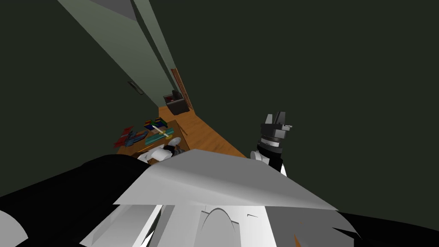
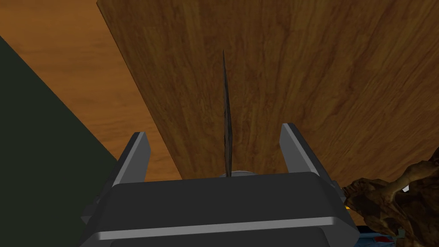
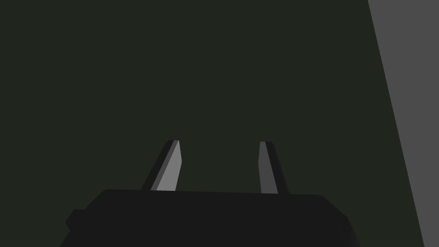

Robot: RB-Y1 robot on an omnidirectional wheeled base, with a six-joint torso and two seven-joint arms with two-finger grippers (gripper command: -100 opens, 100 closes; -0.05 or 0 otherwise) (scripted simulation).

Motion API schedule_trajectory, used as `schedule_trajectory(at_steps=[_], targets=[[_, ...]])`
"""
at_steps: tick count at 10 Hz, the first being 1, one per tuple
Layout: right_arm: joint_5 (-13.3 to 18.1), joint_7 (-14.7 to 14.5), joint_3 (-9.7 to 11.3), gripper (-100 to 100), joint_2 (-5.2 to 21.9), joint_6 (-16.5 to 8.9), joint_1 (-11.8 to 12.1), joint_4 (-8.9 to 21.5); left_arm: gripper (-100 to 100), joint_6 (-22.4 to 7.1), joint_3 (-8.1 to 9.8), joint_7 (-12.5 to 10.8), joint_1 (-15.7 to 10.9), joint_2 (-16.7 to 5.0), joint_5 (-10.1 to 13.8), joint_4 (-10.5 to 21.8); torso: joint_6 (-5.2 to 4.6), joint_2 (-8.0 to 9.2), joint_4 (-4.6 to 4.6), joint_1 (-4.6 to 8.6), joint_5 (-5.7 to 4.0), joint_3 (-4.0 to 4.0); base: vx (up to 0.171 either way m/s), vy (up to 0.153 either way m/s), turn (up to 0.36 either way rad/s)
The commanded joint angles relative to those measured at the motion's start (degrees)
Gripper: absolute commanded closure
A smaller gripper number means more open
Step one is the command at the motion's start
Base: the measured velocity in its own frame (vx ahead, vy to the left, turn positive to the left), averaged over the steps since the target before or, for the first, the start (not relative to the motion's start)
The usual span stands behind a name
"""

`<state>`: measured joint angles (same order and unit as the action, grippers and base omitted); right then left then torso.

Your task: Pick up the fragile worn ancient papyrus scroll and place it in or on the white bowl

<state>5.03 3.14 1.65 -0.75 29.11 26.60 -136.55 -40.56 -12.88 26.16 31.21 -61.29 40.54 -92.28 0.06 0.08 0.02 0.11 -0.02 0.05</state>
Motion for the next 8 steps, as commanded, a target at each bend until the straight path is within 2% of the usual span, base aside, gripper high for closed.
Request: schedule_trajectory(at_steps=[1, 2, 4, 5, 7, 8], targets=[[0.0, 0.0, 0.0, 0, 0.0, 0.0, 0.0, 0.0, -100, 0.29, 1.03, 2.86, -0.83, 1.47, 1.41, 2.84, 0.0, 0.0, 0.0, 0.0, 0.0, 0.0, -0.016, -0.028, -0.047], [0.0, 0.0, 0.0, 0, 0.0, 0.0, 0.0, 0.0, -100, 0.29, 1.03, 3.49, -0.83, 1.47, 1.41, 2.84, 0.0, 0.01, 0.0, 0.01, 0.0, 0.0, -0.005, -0.021, -0.016], [0.0, 0.0, 0.0, 0, 0.0, 0.0, 0.0, 0.0, -100, 0.61, 2.64, 7.23, -1.53, 3.16, 3.33, 6.13, 0.0, -0.02, 0.0, -0.01, 0.0, -0.01, -0.007, -0.028, -0.038], [0.0, 0.0, 0.0, 0, 0.0, 0.0, 0.0, 0.0, -100, 0.61, 2.64, 7.69, -1.53, 3.16, 3.33, 6.13, 0.0, -0.01, 0.0, 0.02, 0.0, -0.01, -0.006, -0.023, -0.019], [0.0, 0.0, 0.0, 0, 0.0, 0.0, 0.0, 0.0, -100, 0.92, 4.25, 11.33, -2.22, 4.86, 5.26, 9.42, 0.0, -0.01, 0.0, -0.02, 0.0, -0.01, -0.01, -0.027, -0.041], [0.0, 0.0, 0.0, 0, 0.0, 0.0, 0.0, 0.0, -100, 0.92, 4.25, 11.88, -2.22, 4.86, 5.26, 9.42, 0.0, -0.01, 0.0, 0.02, 0.0, 0.0, -0.006, -0.024, -0.017]])
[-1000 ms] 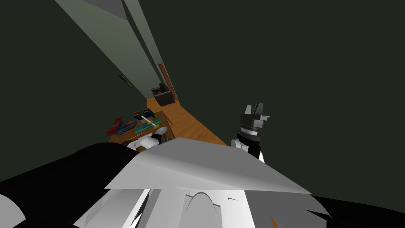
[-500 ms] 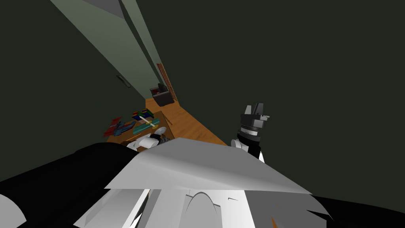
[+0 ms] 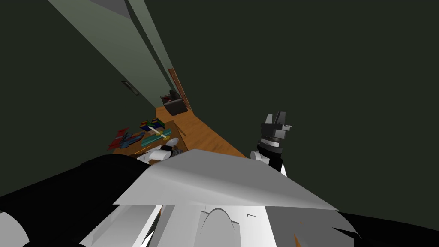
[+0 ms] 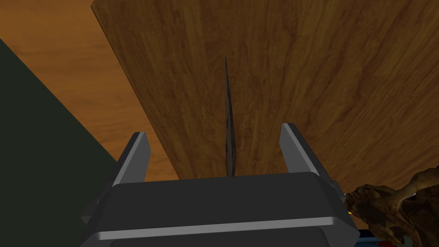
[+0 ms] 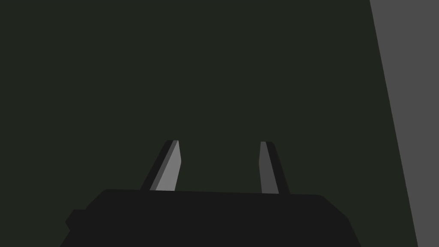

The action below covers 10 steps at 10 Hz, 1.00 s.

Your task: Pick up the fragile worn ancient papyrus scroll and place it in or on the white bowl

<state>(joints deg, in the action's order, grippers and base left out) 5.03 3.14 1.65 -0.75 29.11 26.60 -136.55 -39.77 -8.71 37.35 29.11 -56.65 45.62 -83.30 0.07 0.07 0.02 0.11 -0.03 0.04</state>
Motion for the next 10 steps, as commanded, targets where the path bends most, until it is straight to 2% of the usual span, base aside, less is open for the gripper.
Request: schedule_trajectory(at_steps=[1, 2, 3, 4, 5, 9, 10], targets=[[0.0, 0.0, 0.0, 0, 0.0, 0.0, 0.0, 0.0, -100, 0.28, 0.89, 2.79, -0.47, 1.06, 1.14, 2.09, 0.0, 0.0, 0.0, 0.0, 0.0, 0.0, -0.004, -0.019, -0.028], [0.0, 0.0, 0.0, 0, 0.0, 0.0, 0.0, 0.0, -100, 0.44, 1.7, 4.23, -0.82, 1.9, 2.1, 3.73, -0.01, -0.01, 0.0, -0.02, 0.01, -0.01, -0.005, -0.027, -0.058], [0.0, 0.0, 0.0, 0, 0.0, 0.0, 0.0, 0.0, -100, 0.44, 1.7, 4.89, -0.82, 1.9, 2.1, 3.73, -0.01, -0.01, 0.0, 0.0, 0.01, -0.01, -0.007, -0.019, -0.014], [0.0, 0.0, 0.0, 0, 0.0, 0.0, 0.0, 0.0, -100, 0.51, 1.52, 4.21, -0.72, 1.85, 1.82, 3.47, 0.0, 0.0, 0.0, -0.02, 0.0, 0.0, -0.004, -0.007, 0.002], [0.0, 0.0, 0.0, 0, 0.0, 0.0, 0.0, 0.0, 100, 0.51, 1.55, 4.43, -0.73, 1.87, 1.86, 3.52, 0.0, -0.01, 0.0, -0.06, 0.01, -0.01, 0.0, 0.0, 0.0], [0.0, 0.0, 0.0, 0, 0.0, 0.0, 0.0, 0.0, 100, 0.31, 1.5, 4.47, -0.6, 1.76, 1.75, 3.66, -0.04, 0.06, 0.11, -0.18, 0.13, 0.08, -0.001, 0.001, 0.004], [0.0, 0.0, 0.0, 0, 0.0, 0.0, 0.0, 0.0, 0, 0.33, 1.5, 4.47, -0.61, 1.77, 1.76, 3.64, -0.04, 0.06, 0.1, -0.18, 0.12, 0.08, 0.0, 0.0, 0.0]])
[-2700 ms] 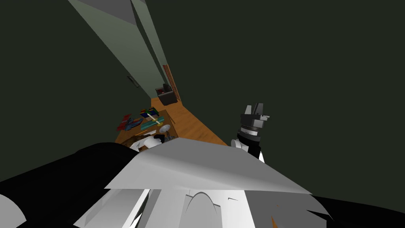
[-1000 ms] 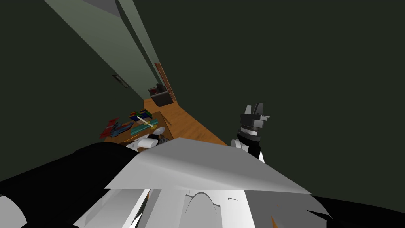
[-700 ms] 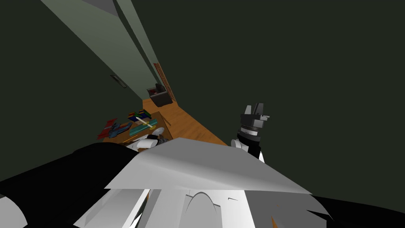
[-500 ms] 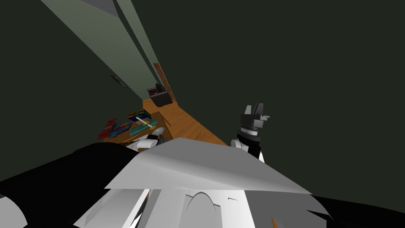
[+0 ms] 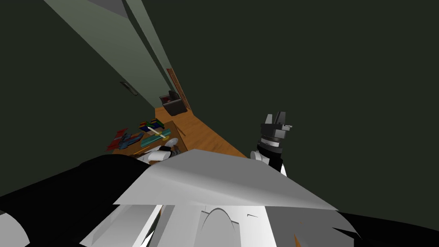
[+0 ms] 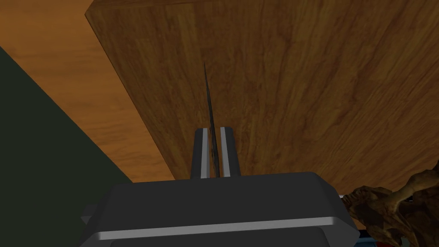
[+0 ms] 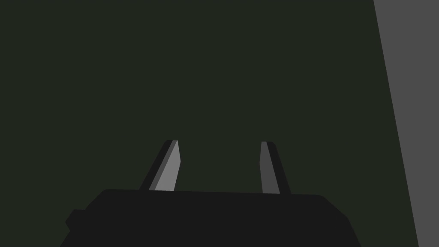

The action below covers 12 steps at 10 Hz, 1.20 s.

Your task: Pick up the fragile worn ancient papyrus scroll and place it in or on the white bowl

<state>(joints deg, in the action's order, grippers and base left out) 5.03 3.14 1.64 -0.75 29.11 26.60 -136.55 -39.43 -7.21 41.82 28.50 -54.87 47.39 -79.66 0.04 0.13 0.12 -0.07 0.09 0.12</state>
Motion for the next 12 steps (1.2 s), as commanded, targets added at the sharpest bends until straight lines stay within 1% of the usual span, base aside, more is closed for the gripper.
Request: schedule_trajectory(at_steps=[1, 4, 5, 7, 8, 9, 11, 12], targets=[[0.0, 0.0, 0.0, 0, 0.0, 0.0, 0.0, 0.0, 100, -0.05, -0.61, -1.67, 0.14, -0.72, -0.62, -1.56, 0.0, 0.0, 0.0, 0.0, 0.0, 0.0, 0.006, 0.015, 0.036], [0.0, 0.0, 0.0, 0, 0.0, 0.0, 0.0, 0.0, 100, -0.52, -3.02, -7.25, 1.19, -3.26, -3.52, -6.49, -0.01, -0.06, -0.02, -0.08, -0.04, -0.04, 0.014, 0.037, 0.048], [0.0, 0.0, 0.0, 0, 0.0, 0.0, 0.0, 0.0, 100, -0.52, -3.02, -7.97, 1.19, -3.26, -3.52, -6.49, -0.03, -0.08, -0.03, -0.08, -0.05, -0.05, 0.008, 0.027, 0.012], [0.0, 0.0, 0.0, 0, 0.0, 0.0, 0.0, 0.0, 100, -0.84, -4.63, -11.71, 1.88, -4.95, -5.44, -9.78, -0.02, -0.05, -0.05, 0.0, -0.08, -0.05, 0.005, 0.026, 0.041], [0.0, 0.0, 0.0, 0, 0.0, 0.0, 0.0, 0.0, 100, -0.84, -4.63, -12.16, 1.88, -4.95, -5.44, -9.78, -0.03, -0.06, -0.06, 0.01, -0.08, -0.06, 0.007, 0.018, 0.021], [0.0, 0.0, 0.0, 0, 0.0, 0.0, 0.0, 0.0, 100, -1.0, -5.44, -14.26, 2.23, -5.8, -6.41, -11.42, -0.04, -0.07, -0.07, 0.04, -0.09, -0.07, 0.007, 0.019, 0.033], [0.0, 0.0, 0.0, 0, 0.0, 0.0, 0.0, 0.0, 100, -1.31, -7.05, -17.76, 2.93, -7.49, -8.34, -14.71, 0.0, -0.09, -0.1, 0.04, -0.11, -0.09, 0.008, 0.032, 0.049], [0.0, 0.0, 0.0, 0, 0.0, 0.0, 0.0, 0.0, 100, -1.31, -7.05, -18.46, 2.93, -7.49, -8.34, -14.71, 0.0, -0.11, -0.11, 0.02, -0.11, -0.11, 0.007, 0.024, 0.012]])
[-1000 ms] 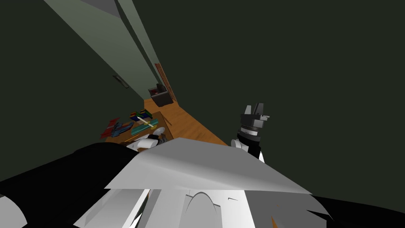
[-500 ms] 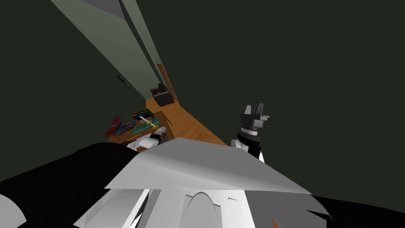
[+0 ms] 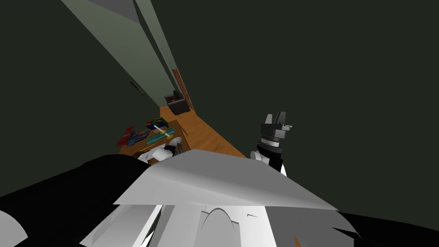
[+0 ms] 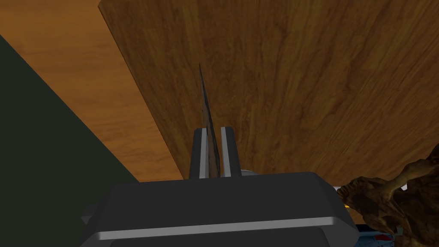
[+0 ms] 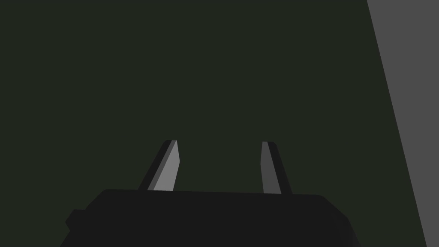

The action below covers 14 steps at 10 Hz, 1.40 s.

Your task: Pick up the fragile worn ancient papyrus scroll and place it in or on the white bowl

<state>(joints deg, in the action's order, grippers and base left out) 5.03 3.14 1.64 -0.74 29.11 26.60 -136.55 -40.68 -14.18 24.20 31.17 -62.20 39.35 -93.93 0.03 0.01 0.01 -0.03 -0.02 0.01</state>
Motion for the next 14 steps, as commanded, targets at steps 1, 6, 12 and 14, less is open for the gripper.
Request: schedule_trajectory(at_steps=[1, 6, 12, 14], targets=[[0.0, 0.0, 0.0, 0, 0.0, 0.0, 0.0, 0.0, 100, -0.22, -0.89, -2.86, 0.6, -1.01, -1.26, -2.09, 0.0, 0.0, 0.0, 0.0, 0.0, 0.0, 0.01, 0.022, 0.029], [0.0, 0.0, 0.01, 0, -0.01, 0.0, 0.0, 0.0, 100, -2.14, -0.82, -1.27, 1.82, -4.69, 0.92, -3.25, 0.01, -0.05, -0.05, 0.29, -0.08, -0.05, 0.008, -0.025, -0.031], [0.0, 0.0, 0.0, 0, 0.0, 0.0, 0.0, 0.0, 100, -5.71, -0.29, -0.76, 4.14, -11.33, 4.88, -6.69, -0.05, -0.17, -0.12, 0.22, -0.13, -0.15, 0.021, -0.028, -0.048], [0.0, 0.0, 0.0, 0, 0.0, 0.0, 0.0, 0.0, 100, -7.11, 0.51, -0.88, 5.01, -13.81, 7.13, -7.82, -0.05, -0.17, -0.13, 0.1, -0.11, -0.15, 0.016, 0.035, -0.049]])
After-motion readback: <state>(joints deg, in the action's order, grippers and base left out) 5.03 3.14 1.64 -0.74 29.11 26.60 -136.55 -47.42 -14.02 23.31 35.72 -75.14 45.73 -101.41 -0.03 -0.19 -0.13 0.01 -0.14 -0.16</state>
